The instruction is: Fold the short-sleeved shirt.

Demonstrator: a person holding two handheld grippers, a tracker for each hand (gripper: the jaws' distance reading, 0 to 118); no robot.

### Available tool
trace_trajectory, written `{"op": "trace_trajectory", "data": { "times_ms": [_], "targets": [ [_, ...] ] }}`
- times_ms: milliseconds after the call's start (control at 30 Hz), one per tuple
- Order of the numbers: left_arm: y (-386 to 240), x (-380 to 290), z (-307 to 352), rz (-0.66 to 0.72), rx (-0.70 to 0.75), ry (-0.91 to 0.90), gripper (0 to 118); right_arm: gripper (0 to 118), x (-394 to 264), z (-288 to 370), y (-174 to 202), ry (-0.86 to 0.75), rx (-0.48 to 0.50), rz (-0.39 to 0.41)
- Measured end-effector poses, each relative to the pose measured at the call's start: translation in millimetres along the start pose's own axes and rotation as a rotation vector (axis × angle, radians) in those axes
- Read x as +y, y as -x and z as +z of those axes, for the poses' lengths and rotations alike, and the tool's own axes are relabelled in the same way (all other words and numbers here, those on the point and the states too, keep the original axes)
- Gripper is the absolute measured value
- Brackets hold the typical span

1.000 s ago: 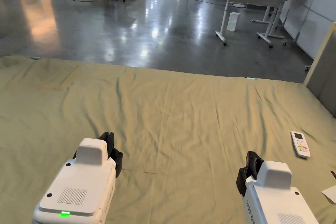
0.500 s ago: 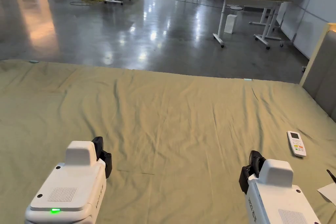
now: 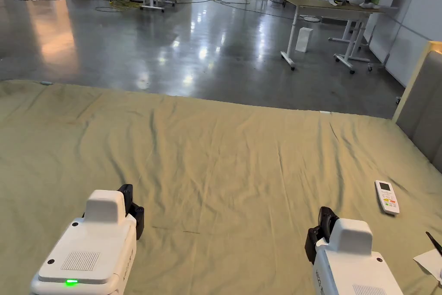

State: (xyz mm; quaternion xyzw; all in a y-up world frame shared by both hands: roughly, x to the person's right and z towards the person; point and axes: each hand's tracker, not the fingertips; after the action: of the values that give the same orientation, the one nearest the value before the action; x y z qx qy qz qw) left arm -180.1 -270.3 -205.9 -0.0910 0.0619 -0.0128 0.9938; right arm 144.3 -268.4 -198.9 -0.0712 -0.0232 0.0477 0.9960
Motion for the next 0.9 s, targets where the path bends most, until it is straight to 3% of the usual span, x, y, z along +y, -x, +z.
{"op": "trace_trajectory", "data": {
  "times_ms": [267,300,333,367,400,433,467,533,667,900],
  "targets": [
    [-0.7,6.8,-0.3,0.011,-0.02,-0.005,0,1,1.9,-2.2,2.4,-0.009,0.009,0.008],
    [-1.5,7.6,-0.1,0.008,-0.023,-0.004,1,6,0.7,-1.8,3.2,-0.015,0.007,0.015],
    [-1.2,8.6,-0.1,0.005,-0.025,-0.006,3,21,0.4,-1.6,3.8,-0.021,0.004,0.024],
    [-1.5,9.8,0.5,0.002,-0.025,-0.009,17,54,1.3,-1.9,3.6,-0.024,-0.001,0.033],
    [-1.9,10.9,1.3,0.001,-0.026,-0.012,37,78,0.7,-2.3,3.2,-0.014,-0.004,0.029],
    [-2.4,11.3,1.5,0.001,-0.025,-0.013,58,93,-0.2,-2.1,3.0,-0.014,-0.01,0.026],
    [-2.0,10.4,0.5,0.004,-0.023,-0.014,76,99,-0.9,-0.9,3.1,-0.023,-0.017,0.031],
    [-1.9,10.5,2.2,0.006,-0.02,-0.035,82,99,1.4,1.7,3.9,-0.066,-0.026,0.056],
    [-3.4,10.4,1.5,-0.009,0.008,-0.037,102,112,3.2,1.9,2.6,-0.055,-0.022,0.038],
    [-2.4,6.6,3.2,-0.024,0.019,-0.051,104,116,3.1,4.1,-1.0,-0.057,-0.006,0.0]
  ]
}}
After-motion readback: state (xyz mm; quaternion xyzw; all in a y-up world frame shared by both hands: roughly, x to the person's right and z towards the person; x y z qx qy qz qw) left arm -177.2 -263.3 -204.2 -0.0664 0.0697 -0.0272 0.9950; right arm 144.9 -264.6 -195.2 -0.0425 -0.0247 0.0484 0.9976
